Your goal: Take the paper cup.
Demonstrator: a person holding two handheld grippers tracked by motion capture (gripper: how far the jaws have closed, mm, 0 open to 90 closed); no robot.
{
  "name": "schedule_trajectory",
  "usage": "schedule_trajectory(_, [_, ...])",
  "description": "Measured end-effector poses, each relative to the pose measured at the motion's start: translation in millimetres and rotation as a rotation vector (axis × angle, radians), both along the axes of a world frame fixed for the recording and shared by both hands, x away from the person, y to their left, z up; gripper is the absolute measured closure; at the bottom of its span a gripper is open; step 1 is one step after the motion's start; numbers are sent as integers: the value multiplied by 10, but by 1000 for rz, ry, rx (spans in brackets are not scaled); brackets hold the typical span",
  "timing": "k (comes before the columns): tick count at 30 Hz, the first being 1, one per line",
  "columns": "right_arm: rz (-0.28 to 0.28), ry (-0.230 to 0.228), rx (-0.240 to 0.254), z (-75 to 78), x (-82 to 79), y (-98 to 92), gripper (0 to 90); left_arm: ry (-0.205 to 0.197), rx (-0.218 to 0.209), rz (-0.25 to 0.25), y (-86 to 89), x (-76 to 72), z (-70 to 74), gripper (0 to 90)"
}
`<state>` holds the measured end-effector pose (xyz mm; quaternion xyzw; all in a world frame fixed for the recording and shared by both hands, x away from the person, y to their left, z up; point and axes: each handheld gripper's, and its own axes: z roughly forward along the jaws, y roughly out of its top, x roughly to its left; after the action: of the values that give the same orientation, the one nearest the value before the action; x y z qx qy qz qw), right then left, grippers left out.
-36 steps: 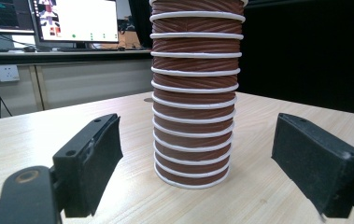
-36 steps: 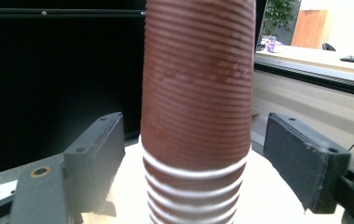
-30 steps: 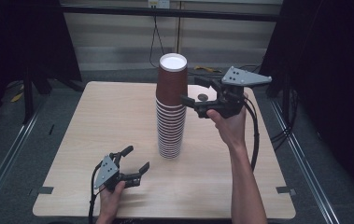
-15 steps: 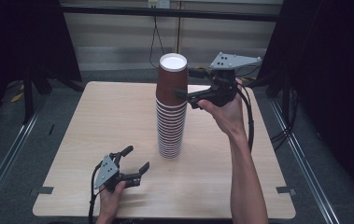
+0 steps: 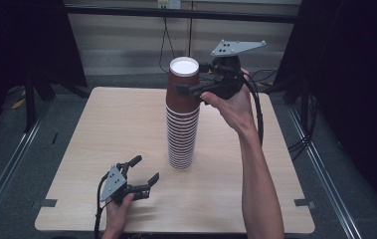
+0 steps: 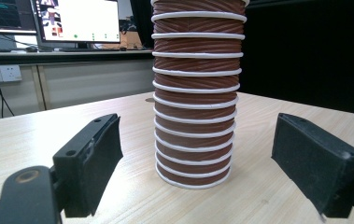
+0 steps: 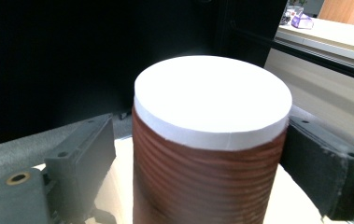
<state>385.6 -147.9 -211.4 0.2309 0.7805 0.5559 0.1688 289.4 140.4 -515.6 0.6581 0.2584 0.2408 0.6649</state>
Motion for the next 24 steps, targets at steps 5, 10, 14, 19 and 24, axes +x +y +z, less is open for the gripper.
schedule_trajectory(5, [-28, -6, 20, -2, 44, 42, 142, 2, 0, 3, -5, -1, 1, 156])
schedule_trajectory(10, [-28, 7, -6, 16, 59, 86, 205, 2, 0, 3, -5, -2, 1, 156])
schedule_trajectory(14, [-38, -5, -17, 10, 60, 97, 223, 2, -1, 3, -4, -2, 0, 156])
schedule_trajectory(19, [-39, -7, -18, 17, 53, 95, 228, 1, -1, 3, -4, -2, 0, 156])
schedule_trajectory(24, [-38, -14, 16, 42, 51, 65, 231, 0, 0, 4, -4, -1, 1, 156])
